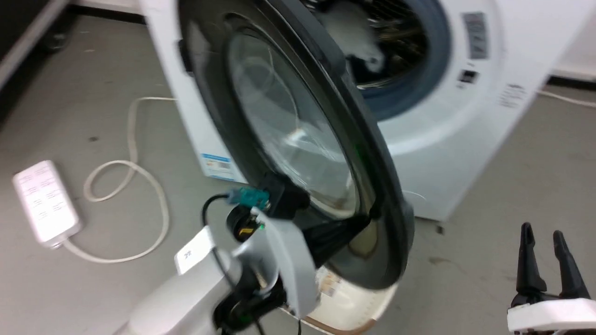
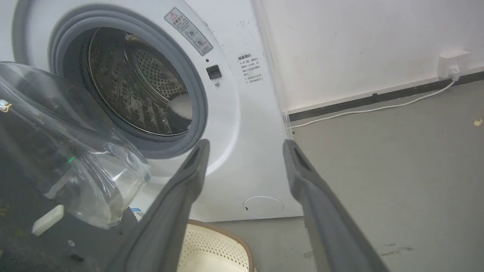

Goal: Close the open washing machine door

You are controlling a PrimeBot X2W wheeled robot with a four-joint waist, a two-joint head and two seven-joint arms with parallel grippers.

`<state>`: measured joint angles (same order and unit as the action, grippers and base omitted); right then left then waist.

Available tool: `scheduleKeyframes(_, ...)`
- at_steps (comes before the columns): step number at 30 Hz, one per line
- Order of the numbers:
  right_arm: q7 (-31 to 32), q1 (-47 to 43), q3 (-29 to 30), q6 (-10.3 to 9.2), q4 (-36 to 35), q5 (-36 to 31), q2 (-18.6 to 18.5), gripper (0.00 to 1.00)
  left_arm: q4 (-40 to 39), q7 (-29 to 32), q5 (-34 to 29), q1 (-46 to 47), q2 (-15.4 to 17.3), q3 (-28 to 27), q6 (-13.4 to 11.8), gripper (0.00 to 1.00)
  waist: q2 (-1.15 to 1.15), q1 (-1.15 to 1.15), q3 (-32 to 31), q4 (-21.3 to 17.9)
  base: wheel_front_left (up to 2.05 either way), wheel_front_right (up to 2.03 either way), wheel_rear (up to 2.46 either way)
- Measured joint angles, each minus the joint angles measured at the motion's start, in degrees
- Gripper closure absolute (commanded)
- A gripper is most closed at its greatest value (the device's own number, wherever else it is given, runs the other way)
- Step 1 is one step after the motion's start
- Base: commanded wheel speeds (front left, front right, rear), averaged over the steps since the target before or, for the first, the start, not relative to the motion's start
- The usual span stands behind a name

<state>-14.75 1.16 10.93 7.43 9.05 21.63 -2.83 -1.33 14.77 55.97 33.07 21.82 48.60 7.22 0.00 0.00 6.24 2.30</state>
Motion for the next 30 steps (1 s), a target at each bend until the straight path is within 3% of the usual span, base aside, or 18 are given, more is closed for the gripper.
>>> scheduleKeyframes(7, 0.0, 0.2, 0.5, 0.0, 0.1, 0.1, 0.0, 0.0, 7.7, -6.7, 2.6, 6.9, -1.1, 4.5, 0.0, 1.0, 0.0, 0.01, 1.0, -4.9, 0.0, 0.0, 0.0)
scheduleKeyframes(11, 0.0, -0.1, 0.8, 0.0, 0.2, 0.2, 0.0, 0.0, 11.8, -12.6, 3.2, 7.5, 0.8, 1.5, -0.2, 1.0, 0.0, 0.0, -0.2, -4.1, 0.0, 0.0, 0.0)
scheduleKeyframes(16, 0.0, -0.7, -0.1, 0.0, 0.1, 0.1, 0.0, 0.0, 15.5, -22.1, 1.3, 7.5, 4.6, -6.2, -7.2, 1.0, 0.0, 0.0, -2.3, -1.9, 0.0, 0.0, 0.0)
scheduleKeyframes(19, 0.0, -0.7, -0.7, 0.0, 0.1, 0.1, 0.0, 0.0, 16.0, -27.4, -0.2, 6.5, 6.4, -10.9, -12.6, 1.0, 0.0, 0.0, -3.5, -0.7, 0.0, 0.0, 0.0)
scheduleKeyframes(20, 0.0, -0.7, -1.0, 0.0, 0.0, 0.1, 0.0, 0.0, 15.8, -29.0, -1.3, 4.4, 7.3, -15.2, -16.4, 1.0, 0.0, 0.0, -4.2, -0.2, 0.0, 0.0, 0.0)
scheduleKeyframes(23, 0.0, -0.7, -1.5, 0.0, -0.4, 0.1, 0.0, 0.0, 13.1, -29.5, -5.6, -1.0, 7.9, -22.6, -21.2, 1.0, 0.0, -0.01, -5.1, 0.2, 0.0, 0.0, 0.0)
scheduleKeyframes(26, 0.0, -0.9, -2.1, 0.0, -0.8, 0.1, 0.0, 0.0, 9.2, -29.5, -11.4, -8.3, 7.4, -30.4, -23.2, 1.0, 0.0, -0.01, -5.6, -0.2, 0.0, 0.0, 0.0)
scheduleKeyframes(30, 0.0, -1.5, -2.6, 0.0, -1.3, 0.0, 0.0, 0.0, 8.7, -29.5, -14.1, -18.9, 5.3, -33.4, -22.2, 1.0, 0.0, -0.01, -6.2, -1.0, 0.0, 0.0, 0.0)
